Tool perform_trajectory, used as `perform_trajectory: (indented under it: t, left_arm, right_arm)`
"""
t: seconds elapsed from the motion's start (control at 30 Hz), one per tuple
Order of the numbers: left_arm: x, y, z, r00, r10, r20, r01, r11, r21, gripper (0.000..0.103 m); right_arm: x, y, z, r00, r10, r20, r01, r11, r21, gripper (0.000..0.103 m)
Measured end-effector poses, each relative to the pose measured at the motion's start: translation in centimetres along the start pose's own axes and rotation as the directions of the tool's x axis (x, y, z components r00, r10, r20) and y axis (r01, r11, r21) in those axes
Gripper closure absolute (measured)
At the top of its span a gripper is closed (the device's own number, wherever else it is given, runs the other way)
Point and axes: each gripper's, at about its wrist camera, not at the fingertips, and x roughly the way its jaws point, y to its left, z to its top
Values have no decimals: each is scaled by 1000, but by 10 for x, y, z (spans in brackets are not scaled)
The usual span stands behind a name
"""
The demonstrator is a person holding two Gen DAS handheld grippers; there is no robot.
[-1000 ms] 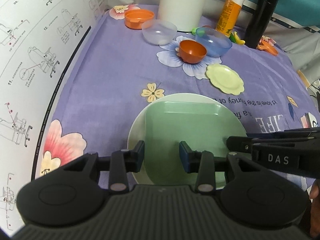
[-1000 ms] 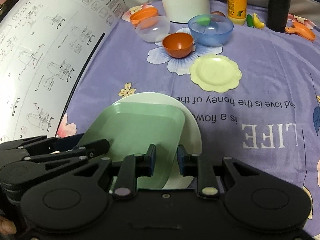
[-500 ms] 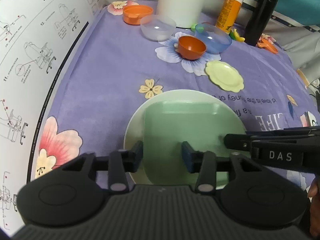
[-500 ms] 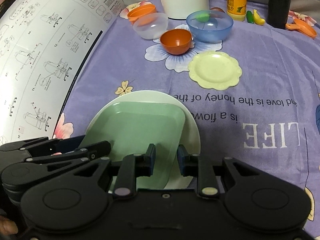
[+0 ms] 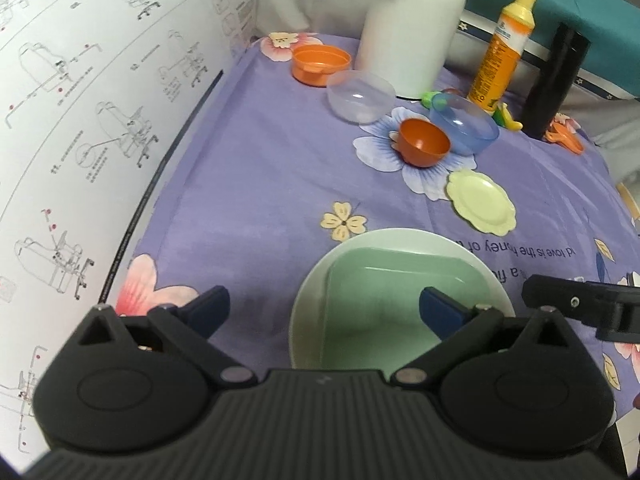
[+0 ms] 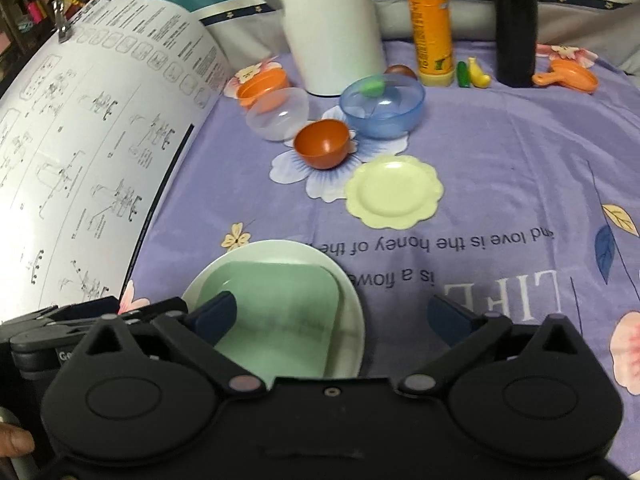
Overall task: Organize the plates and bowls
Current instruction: 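Open both tools to release the green tray on the white plate, then close the left tool on the yellow flower plate while the right tool grips it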
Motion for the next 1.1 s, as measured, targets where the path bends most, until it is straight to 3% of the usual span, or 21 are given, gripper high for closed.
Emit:
perform_trajectory:
  t: [0.6,1.1]
  left_arm:
    - [28,-52,22,1000,-12,-20,13,996,83,0]
    - [88,-94,63,998,-35,-53,42,992,121,0]
  right_arm:
    - [5,-52,5,997,-70,9,68,989,134,0]
    - [39,-102,35,991,-132,-2,130,970,203,0]
